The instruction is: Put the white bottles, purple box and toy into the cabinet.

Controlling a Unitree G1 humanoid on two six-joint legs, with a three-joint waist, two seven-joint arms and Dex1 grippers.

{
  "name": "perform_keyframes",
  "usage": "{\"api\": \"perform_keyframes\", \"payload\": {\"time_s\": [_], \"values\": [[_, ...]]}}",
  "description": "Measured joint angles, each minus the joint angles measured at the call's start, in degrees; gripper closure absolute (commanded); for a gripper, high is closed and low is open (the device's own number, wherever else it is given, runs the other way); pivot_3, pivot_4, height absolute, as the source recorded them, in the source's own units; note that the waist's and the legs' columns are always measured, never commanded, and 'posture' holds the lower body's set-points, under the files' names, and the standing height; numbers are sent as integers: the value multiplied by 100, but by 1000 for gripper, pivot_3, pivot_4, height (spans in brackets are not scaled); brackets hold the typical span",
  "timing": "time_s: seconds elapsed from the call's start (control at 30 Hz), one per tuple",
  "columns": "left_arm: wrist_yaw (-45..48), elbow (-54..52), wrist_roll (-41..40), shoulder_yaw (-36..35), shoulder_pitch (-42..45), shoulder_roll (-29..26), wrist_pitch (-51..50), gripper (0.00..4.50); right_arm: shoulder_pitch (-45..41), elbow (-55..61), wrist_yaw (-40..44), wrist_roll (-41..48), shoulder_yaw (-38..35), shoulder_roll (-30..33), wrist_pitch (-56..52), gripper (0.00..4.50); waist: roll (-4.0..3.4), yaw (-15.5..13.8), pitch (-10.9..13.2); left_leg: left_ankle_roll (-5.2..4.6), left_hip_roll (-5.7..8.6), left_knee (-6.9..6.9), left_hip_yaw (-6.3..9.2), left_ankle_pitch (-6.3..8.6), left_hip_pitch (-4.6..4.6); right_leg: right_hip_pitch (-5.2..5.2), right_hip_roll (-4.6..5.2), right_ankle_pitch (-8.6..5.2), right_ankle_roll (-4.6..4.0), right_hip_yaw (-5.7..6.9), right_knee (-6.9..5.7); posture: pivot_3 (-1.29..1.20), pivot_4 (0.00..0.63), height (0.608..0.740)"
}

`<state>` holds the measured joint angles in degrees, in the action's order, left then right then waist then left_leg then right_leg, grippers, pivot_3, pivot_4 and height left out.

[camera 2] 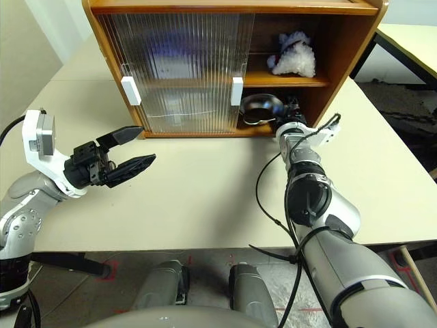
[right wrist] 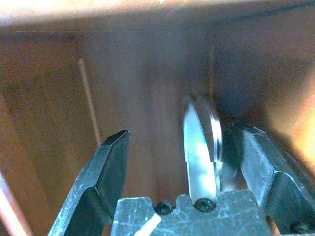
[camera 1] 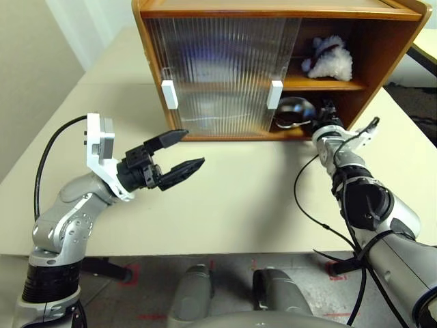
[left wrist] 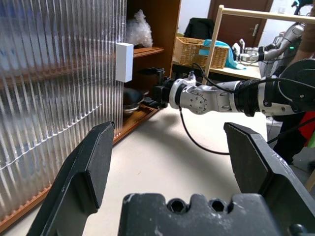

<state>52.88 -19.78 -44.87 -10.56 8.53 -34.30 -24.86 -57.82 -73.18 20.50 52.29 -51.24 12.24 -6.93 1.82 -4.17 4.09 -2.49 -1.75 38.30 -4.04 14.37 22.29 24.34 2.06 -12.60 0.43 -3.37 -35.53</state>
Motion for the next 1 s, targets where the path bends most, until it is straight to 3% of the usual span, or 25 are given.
{"api": "perform_keyframes", "payload": {"time_s": [0.23,0.5,0.83,1.0], "values": [[-41,-2,3,-26,-107,14,58,0,568,1531,15,-77,392,83,-884,23,-1,-92,1,1,2,-23,11,1,2,6,6,-5,-6,11,0,303,53,740],[-46,-6,-3,-79,-122,-24,70,0,2252,4674,-1463,340,897,-291,-2891,23,-13,-140,8,4,0,-28,10,2,3,14,13,-16,-19,11,-4,286,58,740],[-42,3,-5,-82,-7,-41,70,0,2382,5148,-1876,655,985,-649,-2991,23,-17,-125,10,-2,0,-24,11,-1,-9,13,0,-33,-13,12,-22,287,46,740],[-47,0,-10,-82,-7,-44,67,0,2551,5529,-1802,973,1406,-364,-4070,23,-16,-133,9,-2,0,-25,13,-1,-4,13,3,-38,-28,13,-22,292,45,740]]}}
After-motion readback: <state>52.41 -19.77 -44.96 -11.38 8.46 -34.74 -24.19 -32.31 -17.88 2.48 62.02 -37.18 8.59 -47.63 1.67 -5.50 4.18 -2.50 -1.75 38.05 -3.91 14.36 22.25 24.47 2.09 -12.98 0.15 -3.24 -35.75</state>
